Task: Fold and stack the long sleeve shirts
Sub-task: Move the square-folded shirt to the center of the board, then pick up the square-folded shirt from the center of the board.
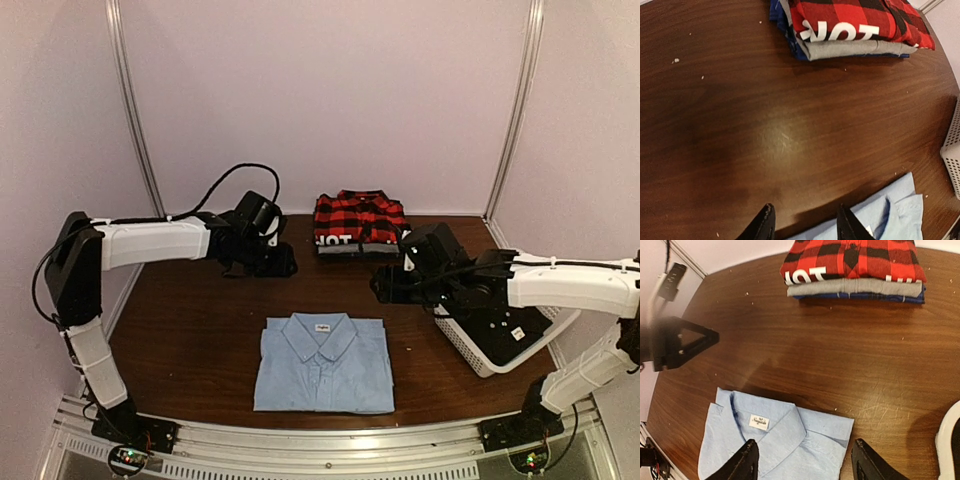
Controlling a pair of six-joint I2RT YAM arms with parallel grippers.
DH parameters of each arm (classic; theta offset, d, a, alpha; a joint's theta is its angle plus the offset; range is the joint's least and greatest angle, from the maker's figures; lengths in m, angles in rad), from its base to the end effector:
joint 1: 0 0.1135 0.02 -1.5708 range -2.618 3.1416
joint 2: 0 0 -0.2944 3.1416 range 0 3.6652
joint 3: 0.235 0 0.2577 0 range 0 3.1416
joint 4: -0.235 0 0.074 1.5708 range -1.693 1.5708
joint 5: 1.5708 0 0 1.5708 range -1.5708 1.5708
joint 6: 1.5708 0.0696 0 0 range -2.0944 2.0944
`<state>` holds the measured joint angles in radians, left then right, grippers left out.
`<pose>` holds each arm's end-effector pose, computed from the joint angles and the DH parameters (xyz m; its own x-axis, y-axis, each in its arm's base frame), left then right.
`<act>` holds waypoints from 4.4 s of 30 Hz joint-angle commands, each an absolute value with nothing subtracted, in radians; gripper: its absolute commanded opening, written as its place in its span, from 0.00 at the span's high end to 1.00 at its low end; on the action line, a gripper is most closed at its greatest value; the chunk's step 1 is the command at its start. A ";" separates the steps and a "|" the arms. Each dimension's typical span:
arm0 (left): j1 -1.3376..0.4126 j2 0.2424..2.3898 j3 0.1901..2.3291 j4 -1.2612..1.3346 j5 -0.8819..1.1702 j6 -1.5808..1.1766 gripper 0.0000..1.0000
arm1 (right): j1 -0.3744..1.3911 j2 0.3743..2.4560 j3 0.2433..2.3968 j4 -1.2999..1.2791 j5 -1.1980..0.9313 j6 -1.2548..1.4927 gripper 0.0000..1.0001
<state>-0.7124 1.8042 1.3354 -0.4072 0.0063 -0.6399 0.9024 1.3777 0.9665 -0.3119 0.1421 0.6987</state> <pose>0.3257 -0.2819 0.2299 -0.8585 -0.0475 -0.5107 0.1796 0.9048 -0.3862 0.2087 0.2484 0.2627 -0.7714 0.0506 -0.6344 -0.2807 0.8676 0.4105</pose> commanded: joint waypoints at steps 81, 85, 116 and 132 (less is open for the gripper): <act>-0.531 1.821 1.124 -0.221 0.101 -0.489 1.00 | 0.877 1.142 0.822 -0.305 0.203 0.737 0.30; -0.513 1.812 1.106 -0.243 0.096 -0.486 1.00 | 0.877 1.179 0.812 -0.281 0.175 0.739 0.30; -0.597 1.401 0.815 -0.392 0.277 -0.647 0.55 | 0.921 1.302 0.686 -0.238 0.002 0.768 0.31; -0.813 1.453 0.658 -0.281 0.239 -0.834 0.51 | 0.970 1.458 0.669 -0.200 -0.067 0.802 0.35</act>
<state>-0.7952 1.4254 0.6628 -0.3542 0.2535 -0.7891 0.9546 1.4197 0.6868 -0.2306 -0.0505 0.7788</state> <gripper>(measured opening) 0.491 0.661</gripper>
